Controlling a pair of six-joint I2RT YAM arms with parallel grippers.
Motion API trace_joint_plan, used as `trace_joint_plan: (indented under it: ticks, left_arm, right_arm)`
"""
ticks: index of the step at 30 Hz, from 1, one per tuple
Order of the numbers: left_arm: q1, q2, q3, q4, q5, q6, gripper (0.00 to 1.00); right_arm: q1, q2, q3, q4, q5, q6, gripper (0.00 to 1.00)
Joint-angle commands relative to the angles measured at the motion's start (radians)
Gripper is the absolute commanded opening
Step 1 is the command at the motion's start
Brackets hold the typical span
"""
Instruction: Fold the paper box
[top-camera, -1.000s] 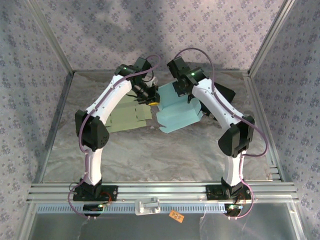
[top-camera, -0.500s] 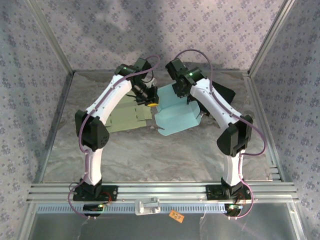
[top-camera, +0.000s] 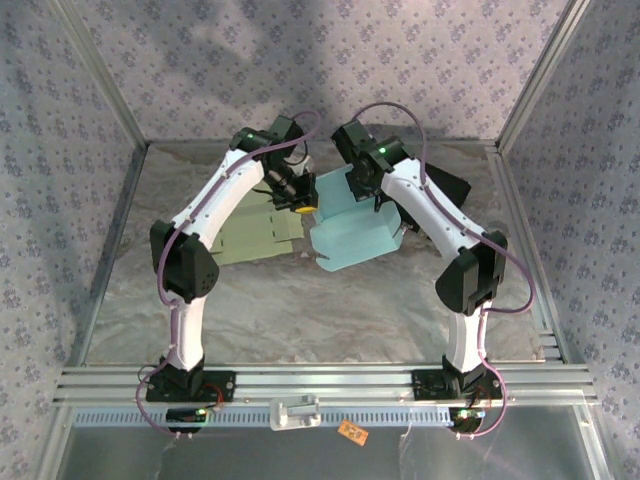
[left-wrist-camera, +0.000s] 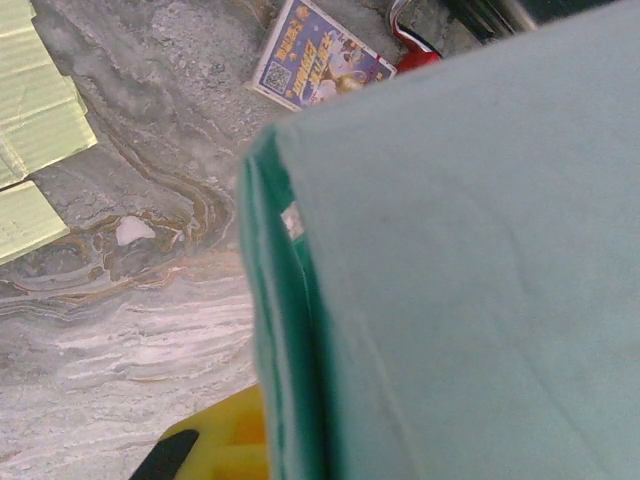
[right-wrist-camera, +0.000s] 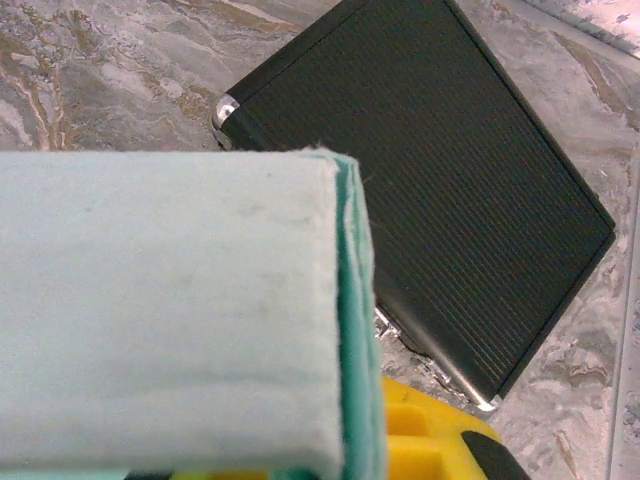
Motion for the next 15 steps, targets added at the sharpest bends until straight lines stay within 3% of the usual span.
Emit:
trace_joint_plan:
  ticks: [1,5,8,10,12,15]
  left_arm:
    - [-0.005,-0.020,0.039,-0.010,0.019,-0.001,0.00]
    - [-0.005,-0.018,0.039,-0.006,0.020,-0.008,0.00]
    - [-0.005,-0.018,0.038,-0.010,0.015,-0.007,0.00]
    - [-0.005,-0.018,0.037,-0.010,0.017,-0.006,0.00]
    - [-0.005,-0.017,0.035,-0.010,0.017,-0.003,0.00]
    - [-0.006,-0.014,0.031,-0.008,0.017,-0.002,0.00]
  right_arm:
    - [0.014,-0.011,0.008,-0.049,0.085,0.020,0.00]
    - [0.022,-0.010,0.015,-0.068,0.079,0.034,0.00]
    - [0.017,-0.028,0.011,-0.067,0.037,0.036,0.24]
    - [0.014,-0.050,-0.006,-0.048,0.003,0.030,0.29]
    - [0.013,-0.059,-0.016,-0.036,-0.023,0.029,0.26]
    - [0.013,-0.046,-0.006,-0.039,-0.024,0.036,0.03]
